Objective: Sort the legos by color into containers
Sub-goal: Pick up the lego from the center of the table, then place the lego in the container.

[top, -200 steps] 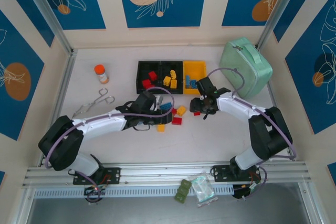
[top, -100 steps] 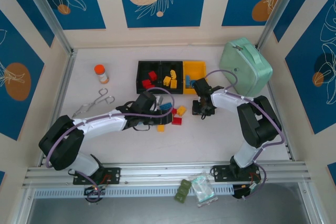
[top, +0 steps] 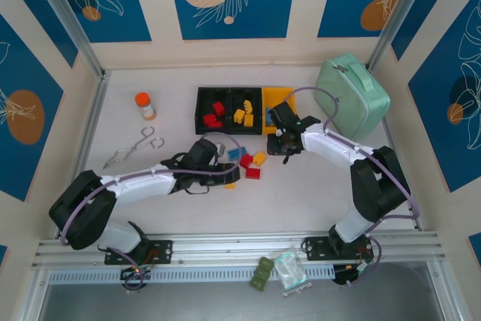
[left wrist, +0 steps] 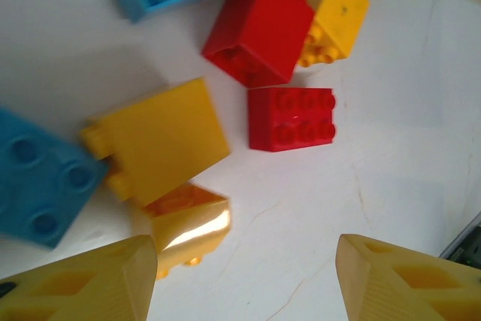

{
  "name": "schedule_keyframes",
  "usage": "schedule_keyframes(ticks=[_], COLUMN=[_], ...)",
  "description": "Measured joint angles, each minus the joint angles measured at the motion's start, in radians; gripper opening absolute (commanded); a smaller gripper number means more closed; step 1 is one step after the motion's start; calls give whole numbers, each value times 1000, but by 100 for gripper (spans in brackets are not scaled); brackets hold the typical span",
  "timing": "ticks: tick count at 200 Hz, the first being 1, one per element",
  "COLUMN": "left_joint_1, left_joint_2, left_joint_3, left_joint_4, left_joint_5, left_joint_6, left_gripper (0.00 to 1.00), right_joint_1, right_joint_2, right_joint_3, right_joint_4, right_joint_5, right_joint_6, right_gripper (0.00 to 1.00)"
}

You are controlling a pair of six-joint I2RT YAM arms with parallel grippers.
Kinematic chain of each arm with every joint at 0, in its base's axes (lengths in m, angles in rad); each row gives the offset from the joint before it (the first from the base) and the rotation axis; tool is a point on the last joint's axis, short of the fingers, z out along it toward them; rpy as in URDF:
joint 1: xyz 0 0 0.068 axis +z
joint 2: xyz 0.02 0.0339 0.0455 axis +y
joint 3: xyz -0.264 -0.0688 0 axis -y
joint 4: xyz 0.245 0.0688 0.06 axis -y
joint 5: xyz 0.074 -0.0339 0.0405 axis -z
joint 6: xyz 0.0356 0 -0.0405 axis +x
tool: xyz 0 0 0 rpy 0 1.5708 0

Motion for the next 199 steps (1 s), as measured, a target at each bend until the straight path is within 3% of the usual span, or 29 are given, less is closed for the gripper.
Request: schedule_keyframes(ticks=[41,99,199], left_joint_1=[79,169,183], left_joint_2=[-208,-488,-518], left_joint_3=[-92,-180,-194], left_joint_4=[-78,-259,-334], left_joint_5=[-53,-129,-143], left_joint_6=[-31,-68,-76], left_gripper=[64,67,68], right_joint_1=[58,139,177], right_joint_2=[46,296,718], right_joint_3=[177,526,1077], right_joint_4=[-18,-55,-202], right_joint_5=[-27,-66,-48], right_joint_6=[-1,-6,-25], right_gripper=[30,30,32])
